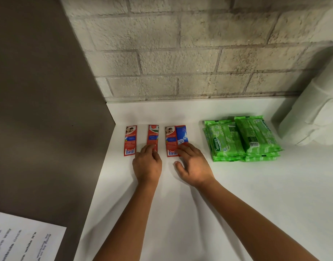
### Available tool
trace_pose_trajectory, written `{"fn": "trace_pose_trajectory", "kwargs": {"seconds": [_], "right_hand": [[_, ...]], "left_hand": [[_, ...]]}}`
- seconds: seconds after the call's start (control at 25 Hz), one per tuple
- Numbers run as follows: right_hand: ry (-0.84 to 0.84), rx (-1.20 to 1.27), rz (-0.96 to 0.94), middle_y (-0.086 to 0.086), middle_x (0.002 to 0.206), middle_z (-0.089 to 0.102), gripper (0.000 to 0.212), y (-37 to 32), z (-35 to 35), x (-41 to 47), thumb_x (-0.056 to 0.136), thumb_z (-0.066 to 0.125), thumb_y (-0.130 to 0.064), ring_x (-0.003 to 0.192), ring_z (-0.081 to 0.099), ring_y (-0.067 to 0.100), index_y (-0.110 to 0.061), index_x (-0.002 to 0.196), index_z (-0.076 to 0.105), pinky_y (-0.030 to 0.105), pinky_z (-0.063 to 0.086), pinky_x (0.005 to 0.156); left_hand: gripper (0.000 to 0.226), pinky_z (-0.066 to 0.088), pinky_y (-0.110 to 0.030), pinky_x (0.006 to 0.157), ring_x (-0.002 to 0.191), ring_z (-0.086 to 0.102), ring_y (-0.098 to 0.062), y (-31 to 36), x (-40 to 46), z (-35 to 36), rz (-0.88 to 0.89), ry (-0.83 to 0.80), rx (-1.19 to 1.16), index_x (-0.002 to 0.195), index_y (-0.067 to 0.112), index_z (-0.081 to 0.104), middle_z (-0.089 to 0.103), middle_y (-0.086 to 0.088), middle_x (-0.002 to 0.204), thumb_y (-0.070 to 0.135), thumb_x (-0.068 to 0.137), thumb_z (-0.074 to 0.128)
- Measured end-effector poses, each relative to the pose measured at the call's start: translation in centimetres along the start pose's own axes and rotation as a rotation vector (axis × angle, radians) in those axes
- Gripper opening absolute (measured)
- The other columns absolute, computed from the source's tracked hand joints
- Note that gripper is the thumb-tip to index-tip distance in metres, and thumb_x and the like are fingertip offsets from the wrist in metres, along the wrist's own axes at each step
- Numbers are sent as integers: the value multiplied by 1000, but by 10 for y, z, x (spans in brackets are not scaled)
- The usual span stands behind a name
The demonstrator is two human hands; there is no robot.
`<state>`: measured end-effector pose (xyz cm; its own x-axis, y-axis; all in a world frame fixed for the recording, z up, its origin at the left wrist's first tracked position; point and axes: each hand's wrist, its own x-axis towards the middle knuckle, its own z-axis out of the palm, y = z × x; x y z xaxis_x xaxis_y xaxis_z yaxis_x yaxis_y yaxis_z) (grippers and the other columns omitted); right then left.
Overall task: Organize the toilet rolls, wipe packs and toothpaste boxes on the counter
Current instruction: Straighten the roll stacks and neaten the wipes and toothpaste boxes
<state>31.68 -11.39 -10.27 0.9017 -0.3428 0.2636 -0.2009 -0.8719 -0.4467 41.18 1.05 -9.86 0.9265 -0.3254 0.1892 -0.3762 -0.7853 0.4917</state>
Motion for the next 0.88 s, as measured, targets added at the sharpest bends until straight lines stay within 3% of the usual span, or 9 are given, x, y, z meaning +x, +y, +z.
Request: {"fn": "trace_pose_trajectory", "kwargs": {"seconds": [0.16,0.52,0.72,0.88], "right_hand": [[-70,-34,-20,3,127,62,51,0,-1,0,80,39,-45,129,47,30,-18,118,62,49,40,104],[-111,-43,-16,0,130,60,58,-1,-3,1,80,32,-49,132,43,27,-19,121,60,50,33,109],[-111,-41,-22,0,132,58,57,-2,-3,1,80,33,-48,132,44,27,-20,123,59,50,33,108],[-101,-38,-24,2,136,54,55,-1,-2,2,81,36,-48,132,43,27,-23,125,56,50,34,107]], "left_hand": [[29,51,-33,80,94,64,-25,-1,-1,-2,93,-31,-9,116,16,64,69,-4,115,26,92,51],[31,51,-32,77,93,65,-21,-1,2,0,159,-73,13,116,19,64,68,-1,116,34,92,50],[34,53,-33,78,95,64,-21,0,3,1,172,-87,44,119,19,62,66,0,119,36,93,47],[35,52,-33,90,108,61,-19,2,2,0,164,-87,1,126,19,57,61,-1,129,30,95,46]]}}
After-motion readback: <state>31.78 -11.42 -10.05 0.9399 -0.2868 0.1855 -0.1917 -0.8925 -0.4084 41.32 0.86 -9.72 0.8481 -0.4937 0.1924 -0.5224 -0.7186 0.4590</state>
